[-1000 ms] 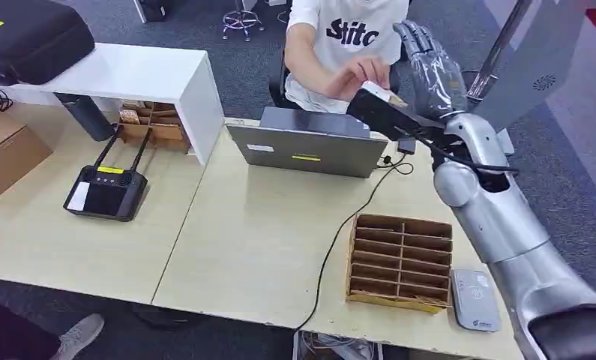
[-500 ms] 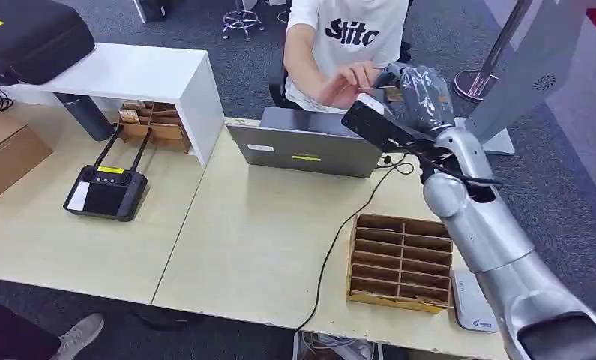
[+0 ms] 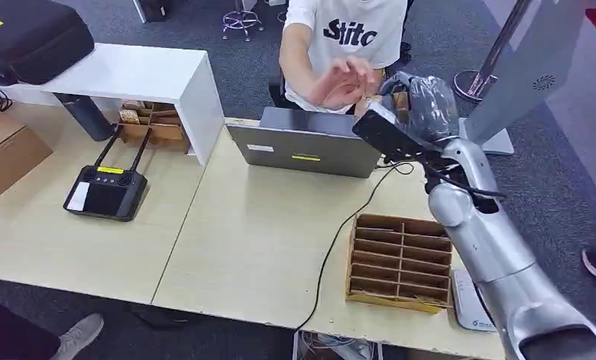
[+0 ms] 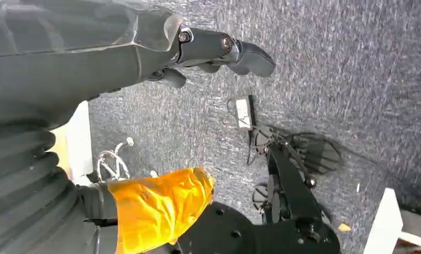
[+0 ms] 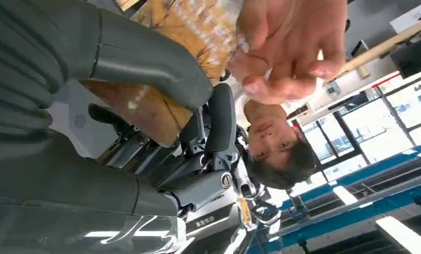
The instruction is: Pass the card to the sensor for recognition and then transmit it.
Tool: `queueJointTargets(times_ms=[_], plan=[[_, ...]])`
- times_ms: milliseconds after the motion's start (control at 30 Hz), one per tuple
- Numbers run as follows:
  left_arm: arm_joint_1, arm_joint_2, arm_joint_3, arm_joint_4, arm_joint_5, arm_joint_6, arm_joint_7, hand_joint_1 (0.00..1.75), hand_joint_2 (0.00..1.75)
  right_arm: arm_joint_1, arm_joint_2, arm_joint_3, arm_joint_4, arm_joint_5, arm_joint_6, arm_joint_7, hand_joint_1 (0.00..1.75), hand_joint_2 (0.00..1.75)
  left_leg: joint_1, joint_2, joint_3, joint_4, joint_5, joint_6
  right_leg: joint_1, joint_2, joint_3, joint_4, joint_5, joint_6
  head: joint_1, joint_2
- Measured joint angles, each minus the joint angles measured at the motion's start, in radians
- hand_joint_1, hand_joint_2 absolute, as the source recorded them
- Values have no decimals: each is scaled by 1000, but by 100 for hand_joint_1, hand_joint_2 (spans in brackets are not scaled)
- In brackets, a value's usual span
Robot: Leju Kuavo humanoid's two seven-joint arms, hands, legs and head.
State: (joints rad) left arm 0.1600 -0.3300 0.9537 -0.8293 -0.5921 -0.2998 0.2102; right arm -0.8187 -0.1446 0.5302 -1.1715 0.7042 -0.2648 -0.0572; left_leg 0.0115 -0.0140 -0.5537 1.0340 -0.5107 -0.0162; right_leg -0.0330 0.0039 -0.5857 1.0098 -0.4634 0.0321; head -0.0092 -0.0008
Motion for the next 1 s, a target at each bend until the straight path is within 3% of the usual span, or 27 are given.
queueJointTargets(times_ms=[567, 700, 1000], plan=[[40, -8, -42, -52, 142, 54, 60, 0, 175, 154, -114, -153, -100, -34, -58, -38, 175, 175, 0, 1, 0, 0, -1, 0, 0, 1, -1, -1, 0, 0, 0, 0], [71, -10, -97, -87, 228, 94, 103, 0, 175, 212, -134, -198, -136, -37, -77, -42, 175, 175, 0, -3, 0, 0, 0, 0, 0, -3, 0, -1, 0, 0, 0, 0], [163, -24, -247, -190, 365, 176, 169, 0, 175, 437, -178, -417, -205, -75, -100, -71, 175, 175, 0, -2, -1, 0, -2, 1, 0, -2, 0, -2, -1, 1, 0, 0]])
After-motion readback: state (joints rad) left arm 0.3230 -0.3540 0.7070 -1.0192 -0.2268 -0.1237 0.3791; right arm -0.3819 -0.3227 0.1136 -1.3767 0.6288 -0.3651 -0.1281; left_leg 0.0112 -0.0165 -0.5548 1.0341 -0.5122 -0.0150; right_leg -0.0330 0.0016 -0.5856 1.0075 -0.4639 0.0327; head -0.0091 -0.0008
